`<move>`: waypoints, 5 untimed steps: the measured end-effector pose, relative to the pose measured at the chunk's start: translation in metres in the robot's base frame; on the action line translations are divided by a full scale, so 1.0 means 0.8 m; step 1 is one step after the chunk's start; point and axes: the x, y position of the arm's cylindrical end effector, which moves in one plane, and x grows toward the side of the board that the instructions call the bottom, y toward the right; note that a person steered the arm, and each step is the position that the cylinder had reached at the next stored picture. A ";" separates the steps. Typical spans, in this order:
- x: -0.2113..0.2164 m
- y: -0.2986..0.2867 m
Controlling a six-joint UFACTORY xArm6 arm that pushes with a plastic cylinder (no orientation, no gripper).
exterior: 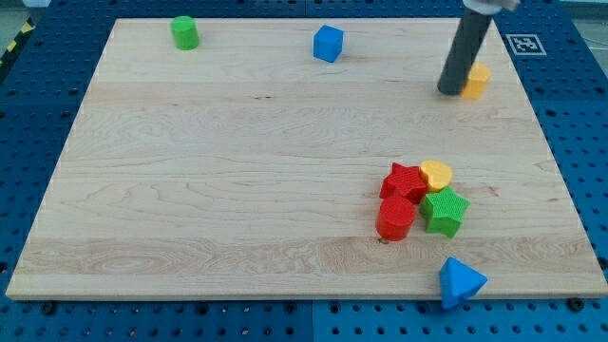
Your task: Move the yellow hexagon towards the top right of the board
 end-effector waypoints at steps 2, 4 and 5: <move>0.047 0.003; 0.033 0.050; 0.001 0.050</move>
